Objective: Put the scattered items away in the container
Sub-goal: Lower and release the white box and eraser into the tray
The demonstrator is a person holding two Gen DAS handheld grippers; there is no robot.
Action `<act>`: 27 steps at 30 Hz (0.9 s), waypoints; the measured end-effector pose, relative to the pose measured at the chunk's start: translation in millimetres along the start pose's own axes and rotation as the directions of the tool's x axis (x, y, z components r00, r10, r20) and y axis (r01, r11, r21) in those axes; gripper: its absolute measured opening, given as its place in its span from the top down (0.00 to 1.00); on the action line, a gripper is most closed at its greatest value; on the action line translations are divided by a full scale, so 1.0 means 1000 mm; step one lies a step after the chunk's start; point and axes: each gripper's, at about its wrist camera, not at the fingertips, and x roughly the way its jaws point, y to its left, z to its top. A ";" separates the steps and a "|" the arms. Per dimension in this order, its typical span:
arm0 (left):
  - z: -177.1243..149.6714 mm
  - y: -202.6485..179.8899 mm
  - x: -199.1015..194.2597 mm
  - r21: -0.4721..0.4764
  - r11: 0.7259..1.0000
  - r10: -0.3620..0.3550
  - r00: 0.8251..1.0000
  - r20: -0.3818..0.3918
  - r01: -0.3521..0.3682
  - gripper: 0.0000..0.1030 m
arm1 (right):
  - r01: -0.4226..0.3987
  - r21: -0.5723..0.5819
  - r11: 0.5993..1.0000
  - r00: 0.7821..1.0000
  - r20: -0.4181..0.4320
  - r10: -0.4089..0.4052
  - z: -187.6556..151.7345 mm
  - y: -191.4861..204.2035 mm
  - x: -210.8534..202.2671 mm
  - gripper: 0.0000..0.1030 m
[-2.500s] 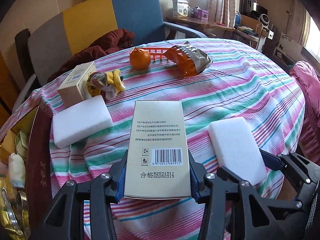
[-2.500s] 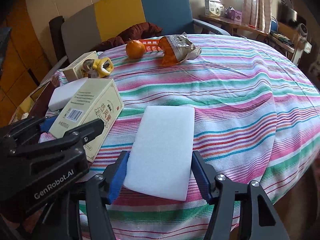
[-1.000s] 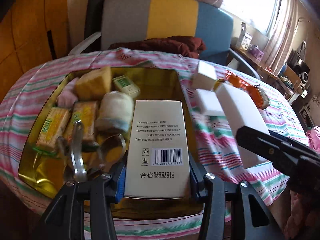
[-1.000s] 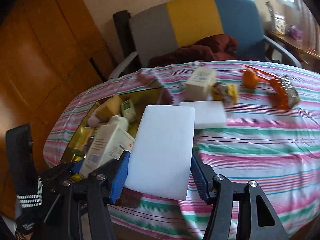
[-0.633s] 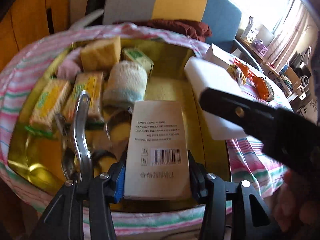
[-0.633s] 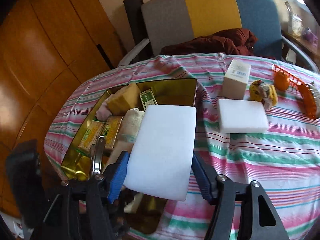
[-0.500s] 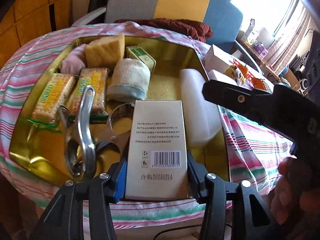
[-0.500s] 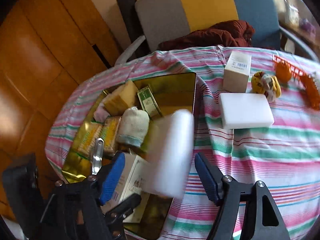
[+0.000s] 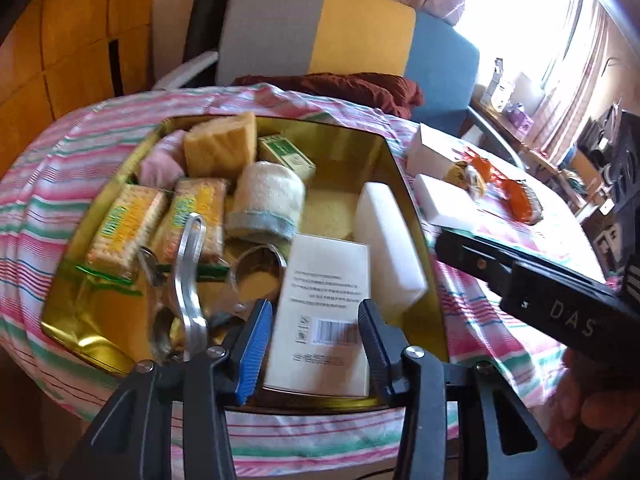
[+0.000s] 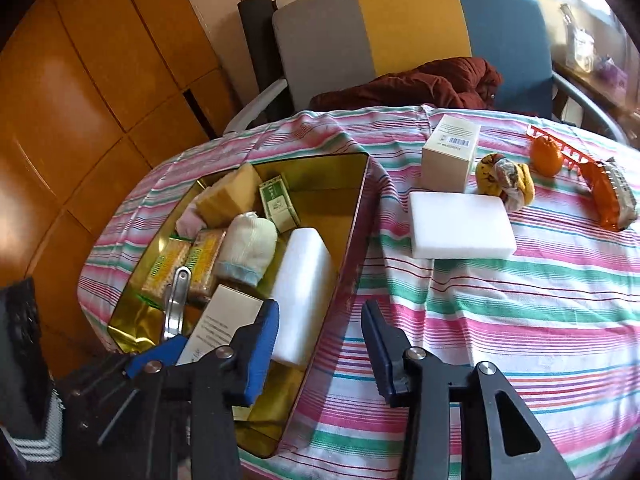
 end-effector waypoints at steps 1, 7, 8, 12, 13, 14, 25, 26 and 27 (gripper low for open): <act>0.000 0.001 -0.001 0.003 1.000 0.009 1.000 0.005 -0.009 0.59 | 0.027 -0.008 1.000 1.000 0.000 -0.027 0.000 -0.001 0.001 0.58; 0.003 0.013 -0.008 -0.102 0.993 -0.054 0.998 0.036 0.057 0.60 | 0.082 -0.047 0.996 0.996 -0.021 -0.083 0.006 0.002 0.011 0.58; 0.004 0.014 -0.010 -0.109 0.993 -0.046 0.998 0.043 0.051 0.60 | 0.081 -0.067 0.994 0.996 -0.030 -0.083 0.007 0.007 0.015 0.57; 0.006 0.019 -0.019 -0.137 0.991 0.007 0.996 0.083 0.005 0.61 | 0.085 -0.206 0.975 0.996 -0.015 -0.090 0.007 0.037 0.025 0.58; 0.006 0.021 -0.020 -0.147 0.989 0.027 0.996 0.089 -0.014 0.60 | 0.077 -0.238 0.968 0.996 -0.015 -0.083 0.008 0.043 0.028 0.58; 0.006 0.025 -0.021 -0.162 0.987 0.033 0.995 0.094 -0.018 0.60 | 0.067 -0.261 0.963 0.997 -0.023 -0.076 0.008 0.047 0.032 0.60; 0.005 0.020 -0.021 -0.146 0.989 0.027 0.995 0.093 -0.013 0.58 | -0.082 -0.083 0.993 0.989 0.112 0.092 0.035 0.005 0.009 0.46; 0.004 0.017 -0.019 -0.141 0.990 0.020 0.996 0.088 -0.007 0.58 | -0.071 -0.042 0.997 0.986 0.150 0.076 0.034 -0.006 -0.003 0.37; 0.004 0.014 -0.016 -0.134 0.991 0.011 0.997 0.081 0.000 0.58 | -0.057 0.003 0.998 0.983 0.176 0.055 0.033 -0.019 -0.013 0.34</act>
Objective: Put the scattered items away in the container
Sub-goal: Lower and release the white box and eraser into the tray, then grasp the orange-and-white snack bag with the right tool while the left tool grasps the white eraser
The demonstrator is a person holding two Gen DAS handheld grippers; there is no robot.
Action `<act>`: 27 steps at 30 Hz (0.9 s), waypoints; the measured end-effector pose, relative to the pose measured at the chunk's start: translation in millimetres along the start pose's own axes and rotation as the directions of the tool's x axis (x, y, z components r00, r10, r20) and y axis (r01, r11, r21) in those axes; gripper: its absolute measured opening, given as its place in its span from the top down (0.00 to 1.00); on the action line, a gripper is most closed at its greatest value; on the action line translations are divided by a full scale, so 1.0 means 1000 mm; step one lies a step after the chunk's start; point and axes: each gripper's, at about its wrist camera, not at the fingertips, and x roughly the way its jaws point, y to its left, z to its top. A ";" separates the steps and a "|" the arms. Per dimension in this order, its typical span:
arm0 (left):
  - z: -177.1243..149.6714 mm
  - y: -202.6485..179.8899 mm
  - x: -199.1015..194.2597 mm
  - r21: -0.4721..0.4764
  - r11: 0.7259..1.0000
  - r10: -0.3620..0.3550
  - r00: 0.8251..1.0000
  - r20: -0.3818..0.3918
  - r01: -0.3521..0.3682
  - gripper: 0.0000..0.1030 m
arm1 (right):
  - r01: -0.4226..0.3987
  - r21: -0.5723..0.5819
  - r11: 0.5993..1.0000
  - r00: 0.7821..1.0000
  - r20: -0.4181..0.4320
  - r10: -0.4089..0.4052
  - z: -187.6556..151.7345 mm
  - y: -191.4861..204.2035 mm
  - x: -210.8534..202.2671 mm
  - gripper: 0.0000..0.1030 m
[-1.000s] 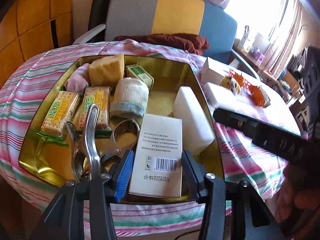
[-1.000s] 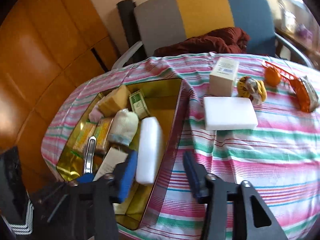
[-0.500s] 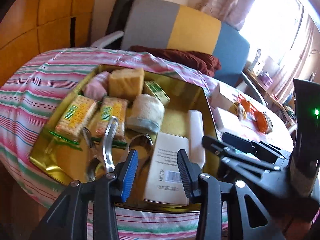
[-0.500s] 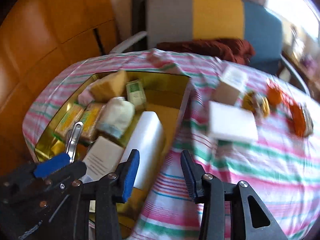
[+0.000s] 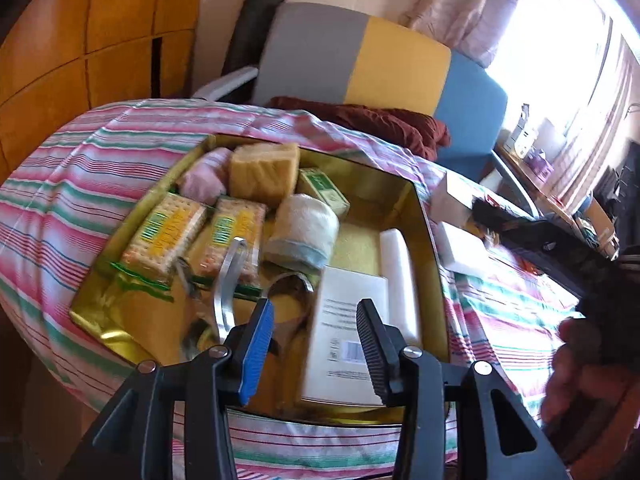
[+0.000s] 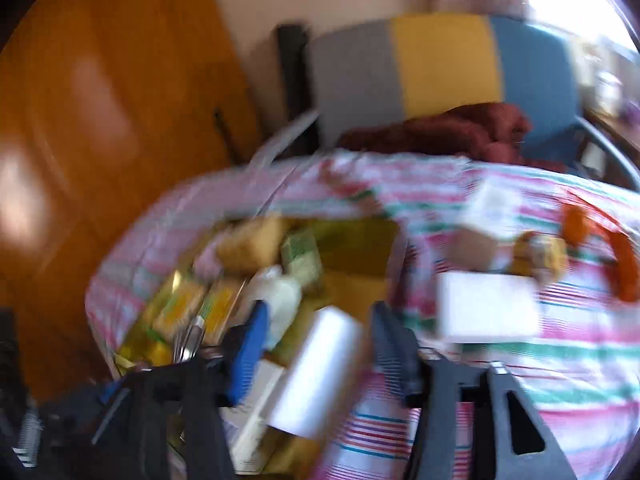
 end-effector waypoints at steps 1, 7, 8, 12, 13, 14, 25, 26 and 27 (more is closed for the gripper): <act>-0.001 -0.005 0.003 0.008 1.000 -0.006 1.000 -0.009 0.006 0.58 | 0.022 0.048 0.999 1.000 0.013 -0.023 -0.001 -0.016 -0.010 0.32; -0.009 -0.038 0.005 0.105 0.994 -0.006 1.000 -0.004 0.007 0.58 | 0.188 0.160 0.969 0.979 -0.106 -0.172 -0.026 -0.085 -0.022 0.32; -0.010 -0.042 0.004 0.122 0.992 -0.005 1.000 -0.002 0.005 0.58 | 0.205 0.175 0.963 0.974 -0.130 -0.184 -0.033 -0.095 -0.022 0.32; -0.014 -0.061 0.002 0.188 0.982 -0.021 1.000 0.000 0.021 0.58 | 0.228 0.219 0.949 0.966 -0.175 -0.191 -0.051 -0.123 -0.025 0.32; -0.015 -0.067 0.002 0.204 0.979 -0.027 1.000 0.001 0.026 0.57 | 0.238 0.220 0.946 0.963 -0.179 -0.201 -0.054 -0.129 -0.028 0.32; -0.016 -0.073 0.001 0.220 0.975 -0.035 0.999 0.002 0.034 0.57 | 0.244 0.222 0.944 0.962 -0.180 -0.206 -0.056 -0.134 -0.029 0.32; -0.022 -0.138 0.007 0.355 0.928 -0.111 0.994 -0.023 0.112 0.57 | 0.407 0.263 0.875 0.913 -0.144 -0.381 -0.040 -0.233 -0.056 0.18; -0.023 -0.141 0.010 0.354 0.927 -0.118 0.992 -0.035 0.123 0.57 | 0.431 0.272 0.860 0.902 -0.140 -0.408 -0.033 -0.245 -0.056 0.16; -0.024 -0.145 0.013 0.355 0.925 -0.123 0.991 -0.049 0.132 0.57 | 0.447 0.283 0.849 0.895 -0.132 -0.427 -0.025 -0.256 -0.057 0.16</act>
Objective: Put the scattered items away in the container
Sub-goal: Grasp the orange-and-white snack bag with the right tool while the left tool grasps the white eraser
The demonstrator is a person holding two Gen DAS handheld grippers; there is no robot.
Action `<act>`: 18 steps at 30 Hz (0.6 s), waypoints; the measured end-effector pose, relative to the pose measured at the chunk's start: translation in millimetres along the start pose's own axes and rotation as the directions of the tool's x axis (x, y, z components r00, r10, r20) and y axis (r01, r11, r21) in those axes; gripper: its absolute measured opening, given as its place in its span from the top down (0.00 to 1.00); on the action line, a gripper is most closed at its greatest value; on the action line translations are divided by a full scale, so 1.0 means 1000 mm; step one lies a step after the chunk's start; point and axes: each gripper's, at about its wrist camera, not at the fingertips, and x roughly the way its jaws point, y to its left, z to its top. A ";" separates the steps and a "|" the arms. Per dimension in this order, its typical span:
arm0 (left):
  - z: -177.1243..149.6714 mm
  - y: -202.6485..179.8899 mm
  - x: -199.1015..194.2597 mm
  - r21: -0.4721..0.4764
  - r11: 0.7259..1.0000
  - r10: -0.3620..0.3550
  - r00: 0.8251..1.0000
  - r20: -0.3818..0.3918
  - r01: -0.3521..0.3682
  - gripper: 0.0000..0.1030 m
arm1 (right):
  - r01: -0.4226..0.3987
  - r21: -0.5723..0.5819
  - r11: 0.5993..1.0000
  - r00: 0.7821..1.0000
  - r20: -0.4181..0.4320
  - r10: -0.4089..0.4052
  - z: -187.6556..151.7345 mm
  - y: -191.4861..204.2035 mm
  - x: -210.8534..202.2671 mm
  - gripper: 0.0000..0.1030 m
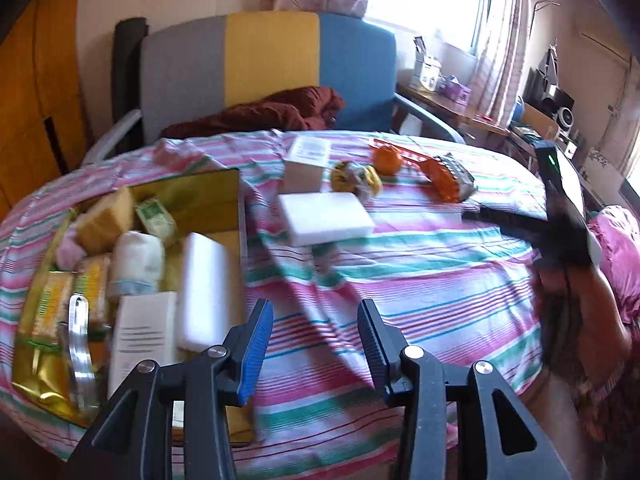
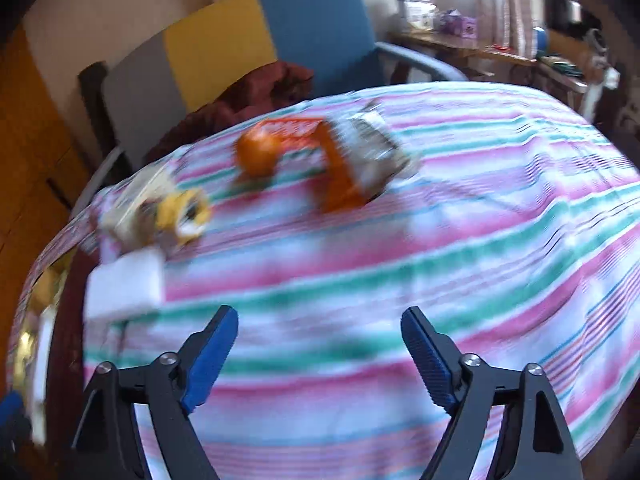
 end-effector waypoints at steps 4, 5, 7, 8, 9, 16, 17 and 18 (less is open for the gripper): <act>0.005 -0.010 0.010 0.023 1.000 -0.001 1.000 -0.017 0.001 0.57 | 0.026 0.032 0.999 0.999 0.027 -0.027 0.047 -0.022 0.023 0.11; 0.007 -0.011 0.013 0.026 1.000 0.002 1.000 -0.020 -0.002 0.57 | 0.027 0.024 0.999 0.999 0.028 -0.027 0.057 -0.024 0.029 0.11; 0.013 -0.012 0.018 0.025 1.000 0.007 1.000 -0.022 -0.006 0.57 | 0.028 0.010 1.000 0.999 0.024 -0.028 0.074 -0.024 0.042 0.10; 0.016 -0.012 0.021 0.025 1.000 0.011 1.000 -0.025 -0.010 0.57 | 0.027 0.008 1.000 0.999 0.017 -0.027 0.080 -0.022 0.050 0.10; 0.020 -0.012 0.024 0.028 0.999 0.018 1.000 -0.025 -0.018 0.57 | 0.028 0.011 1.000 1.000 0.003 -0.028 0.085 -0.022 0.058 0.10; 0.048 -0.005 0.041 0.028 0.998 0.055 0.998 -0.028 -0.054 0.57 | 0.045 -0.046 0.998 0.999 -0.018 -0.046 0.090 -0.005 0.094 0.26; 0.051 -0.004 0.043 0.028 0.998 0.053 0.998 -0.026 -0.052 0.57 | 0.045 -0.057 0.997 0.999 -0.008 -0.046 0.090 -0.004 0.095 0.29; 0.055 -0.003 0.046 0.028 0.999 0.046 0.999 -0.025 -0.045 0.57 | 0.044 -0.062 0.997 0.999 0.001 -0.044 0.089 -0.004 0.095 0.29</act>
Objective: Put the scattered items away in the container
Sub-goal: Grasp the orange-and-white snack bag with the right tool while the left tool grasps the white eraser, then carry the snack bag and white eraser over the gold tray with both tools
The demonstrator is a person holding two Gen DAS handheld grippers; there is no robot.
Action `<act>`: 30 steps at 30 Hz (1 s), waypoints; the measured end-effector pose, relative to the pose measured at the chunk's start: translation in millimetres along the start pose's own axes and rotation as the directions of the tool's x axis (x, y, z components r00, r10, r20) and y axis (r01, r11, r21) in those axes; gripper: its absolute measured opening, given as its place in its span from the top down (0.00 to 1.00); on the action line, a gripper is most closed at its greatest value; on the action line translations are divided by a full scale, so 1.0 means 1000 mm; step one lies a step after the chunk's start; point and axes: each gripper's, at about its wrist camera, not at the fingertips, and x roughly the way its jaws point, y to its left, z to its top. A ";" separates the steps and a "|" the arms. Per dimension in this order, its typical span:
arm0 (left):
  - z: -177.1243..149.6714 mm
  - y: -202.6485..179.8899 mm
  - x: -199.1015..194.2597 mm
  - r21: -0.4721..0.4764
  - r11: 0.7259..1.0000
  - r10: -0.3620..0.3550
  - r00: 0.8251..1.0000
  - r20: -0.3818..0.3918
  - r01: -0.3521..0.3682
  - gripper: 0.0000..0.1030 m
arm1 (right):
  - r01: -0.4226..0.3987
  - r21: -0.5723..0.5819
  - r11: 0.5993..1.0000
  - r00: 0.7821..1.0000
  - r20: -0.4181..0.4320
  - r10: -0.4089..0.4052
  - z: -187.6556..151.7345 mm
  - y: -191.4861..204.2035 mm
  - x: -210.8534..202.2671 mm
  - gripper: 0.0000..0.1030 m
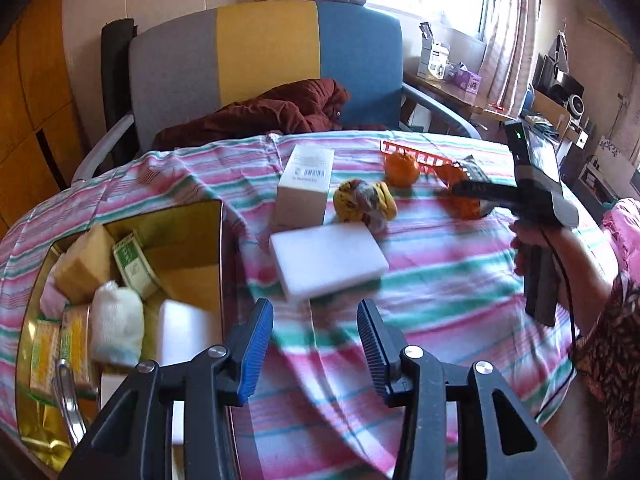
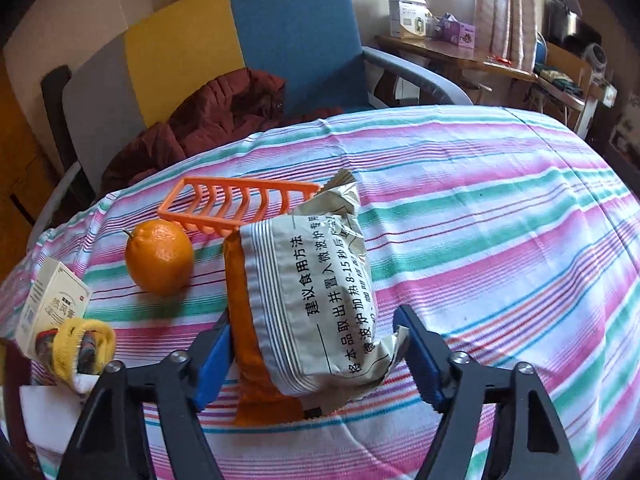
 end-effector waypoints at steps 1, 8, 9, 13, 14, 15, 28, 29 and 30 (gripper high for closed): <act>0.004 0.000 0.004 0.005 1.000 -0.008 1.000 -0.003 0.008 0.57 | -0.002 0.000 1.000 1.000 0.006 0.002 -0.001 0.000 -0.001 0.30; 0.041 0.008 0.043 0.038 0.990 -0.133 0.989 -0.058 0.136 0.57 | -0.103 0.079 0.992 0.994 -0.019 0.105 -0.030 -0.007 -0.021 0.32; 0.047 0.007 0.049 0.061 0.988 -0.137 0.989 -0.056 0.140 0.56 | -0.119 0.095 0.988 0.992 -0.020 0.122 -0.037 -0.008 -0.026 0.32; 0.065 -0.007 0.079 0.236 0.968 -0.062 0.992 -0.109 0.086 0.53 | -0.153 0.118 0.981 0.988 0.006 0.153 -0.067 -0.004 -0.042 0.32; 0.067 -0.009 0.088 0.254 0.963 -0.056 0.988 -0.141 0.091 0.53 | -0.151 0.112 0.982 0.989 0.014 0.151 -0.072 -0.002 -0.045 0.32; 0.068 -0.009 0.098 0.257 0.960 -0.069 0.981 -0.183 0.116 0.53 | -0.153 0.111 0.982 0.988 0.020 0.152 -0.076 -0.001 -0.047 0.32; 0.051 -0.016 0.082 0.247 0.962 -0.059 0.972 -0.227 0.116 0.52 | -0.167 0.116 0.979 0.986 0.048 0.163 -0.085 -0.004 -0.048 0.31; 0.050 -0.018 0.077 0.256 0.959 -0.061 0.973 -0.223 0.119 0.52 | -0.166 0.114 0.979 0.986 0.048 0.162 -0.085 -0.004 -0.048 0.31; 0.049 -0.019 0.072 0.262 0.957 -0.062 0.974 -0.220 0.120 0.52 | -0.164 0.112 0.980 0.986 0.047 0.160 -0.085 -0.004 -0.048 0.31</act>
